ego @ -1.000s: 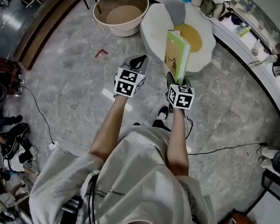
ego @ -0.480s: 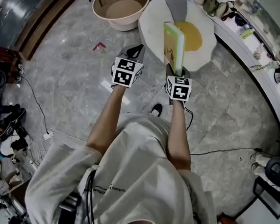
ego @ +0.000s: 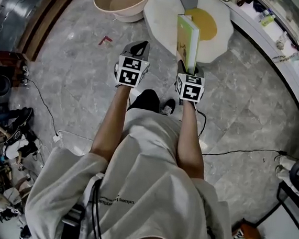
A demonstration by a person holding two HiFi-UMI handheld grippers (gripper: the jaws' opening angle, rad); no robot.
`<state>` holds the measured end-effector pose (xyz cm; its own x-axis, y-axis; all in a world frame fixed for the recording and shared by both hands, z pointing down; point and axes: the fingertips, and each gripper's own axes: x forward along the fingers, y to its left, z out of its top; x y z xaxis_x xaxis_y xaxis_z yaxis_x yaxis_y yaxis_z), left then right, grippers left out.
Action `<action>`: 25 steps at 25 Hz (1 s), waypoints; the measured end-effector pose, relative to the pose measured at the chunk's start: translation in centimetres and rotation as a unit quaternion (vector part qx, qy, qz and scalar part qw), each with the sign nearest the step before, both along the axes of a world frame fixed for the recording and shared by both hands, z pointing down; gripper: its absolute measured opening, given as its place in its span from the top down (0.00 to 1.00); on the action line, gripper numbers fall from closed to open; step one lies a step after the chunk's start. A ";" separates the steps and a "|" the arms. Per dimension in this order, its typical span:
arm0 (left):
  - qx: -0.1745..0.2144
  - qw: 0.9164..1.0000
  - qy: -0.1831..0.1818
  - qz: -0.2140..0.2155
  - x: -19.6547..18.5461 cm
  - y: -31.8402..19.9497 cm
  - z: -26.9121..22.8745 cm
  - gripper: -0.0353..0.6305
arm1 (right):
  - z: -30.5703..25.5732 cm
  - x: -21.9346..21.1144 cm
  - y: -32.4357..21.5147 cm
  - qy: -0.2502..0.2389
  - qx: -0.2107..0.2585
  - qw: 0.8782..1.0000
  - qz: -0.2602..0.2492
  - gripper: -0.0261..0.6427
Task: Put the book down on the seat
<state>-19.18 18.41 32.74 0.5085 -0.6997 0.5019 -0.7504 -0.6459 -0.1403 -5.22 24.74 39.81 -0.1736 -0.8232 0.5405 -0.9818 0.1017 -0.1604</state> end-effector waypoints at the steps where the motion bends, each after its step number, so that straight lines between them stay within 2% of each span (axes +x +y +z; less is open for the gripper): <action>1: 0.006 1.000 -0.010 0.000 0.1 -0.1 -0.1 0.94 | 0.1 0.3 0.2 -0.005 -0.001 1.000 0.002 0.76; 4: 0.014 1.000 -0.013 0.007 1.3 -0.6 -0.8 0.94 | -0.2 1.4 0.3 -0.024 0.005 1.000 0.011 0.76; 9: 0.003 1.000 -0.011 0.020 2.6 -1.4 0.0 0.94 | 0.3 2.9 0.1 -0.011 -0.003 1.000 0.019 0.76; 13: 0.000 1.000 -0.003 0.013 3.3 -3.9 0.3 0.94 | 1.2 4.8 -0.8 -0.004 -0.021 0.999 0.030 0.76; 18: -0.004 1.000 0.014 0.002 4.3 -7.1 0.5 0.94 | 1.2 7.5 -2.5 -0.007 -0.018 0.998 0.055 0.76; 25: -0.059 0.997 0.053 0.000 6.9 -11.0 3.8 0.93 | 0.7 10.9 -6.5 -0.004 -0.009 0.997 0.076 0.76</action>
<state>-12.26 7.40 36.56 0.5626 -0.6393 0.5242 -0.7572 -0.6530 0.0163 5.69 18.24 40.52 -0.0524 -0.8309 0.5539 -0.9844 -0.0505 -0.1688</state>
